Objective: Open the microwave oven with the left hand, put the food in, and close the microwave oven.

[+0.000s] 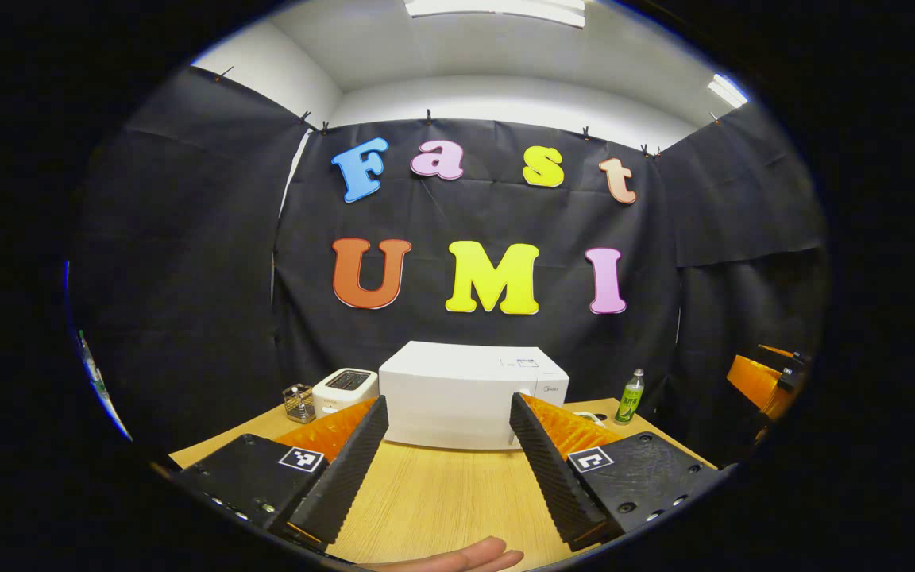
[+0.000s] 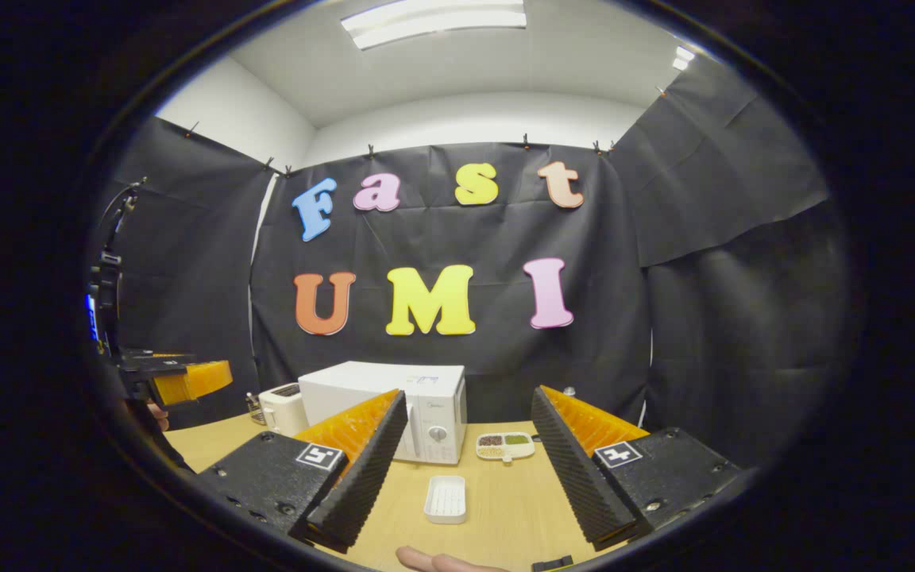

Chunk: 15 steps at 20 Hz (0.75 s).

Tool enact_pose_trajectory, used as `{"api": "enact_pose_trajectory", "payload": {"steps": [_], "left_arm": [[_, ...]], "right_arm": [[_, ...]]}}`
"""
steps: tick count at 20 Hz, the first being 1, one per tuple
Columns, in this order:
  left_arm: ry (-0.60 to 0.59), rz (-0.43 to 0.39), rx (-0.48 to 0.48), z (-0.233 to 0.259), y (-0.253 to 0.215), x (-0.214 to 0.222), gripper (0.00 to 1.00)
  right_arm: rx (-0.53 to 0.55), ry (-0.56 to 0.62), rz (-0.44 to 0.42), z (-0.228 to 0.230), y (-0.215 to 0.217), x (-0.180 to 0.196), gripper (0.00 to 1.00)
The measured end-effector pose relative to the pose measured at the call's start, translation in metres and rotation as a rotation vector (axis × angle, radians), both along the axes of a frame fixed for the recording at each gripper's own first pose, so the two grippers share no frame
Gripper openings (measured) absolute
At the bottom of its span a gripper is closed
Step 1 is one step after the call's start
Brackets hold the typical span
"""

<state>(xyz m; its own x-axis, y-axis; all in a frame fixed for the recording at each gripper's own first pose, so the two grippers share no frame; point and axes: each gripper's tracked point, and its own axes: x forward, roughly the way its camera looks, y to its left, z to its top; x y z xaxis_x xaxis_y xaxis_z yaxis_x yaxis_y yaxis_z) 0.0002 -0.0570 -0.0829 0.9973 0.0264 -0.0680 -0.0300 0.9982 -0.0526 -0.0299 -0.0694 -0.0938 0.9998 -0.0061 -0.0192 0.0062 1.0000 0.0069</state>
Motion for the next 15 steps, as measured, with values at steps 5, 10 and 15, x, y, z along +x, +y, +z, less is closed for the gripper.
{"api": "enact_pose_trajectory", "payload": {"steps": [5, 10, 15], "left_arm": [[-0.014, -0.008, 0.014, -0.0021, -0.0028, -0.0009, 0.95], [-0.005, -0.024, 0.028, -0.0065, -0.0094, -0.0035, 0.95], [-0.006, -0.021, 0.029, -0.0081, -0.0099, -0.0060, 0.84]], "right_arm": [[0.009, 0.012, 0.008, -0.0063, 0.0001, 0.0035, 1.00], [0.021, 0.006, 0.005, -0.0079, -0.0002, 0.0033, 1.00], [0.019, 0.007, 0.010, -0.0088, -0.0018, 0.0034, 1.00]]}}
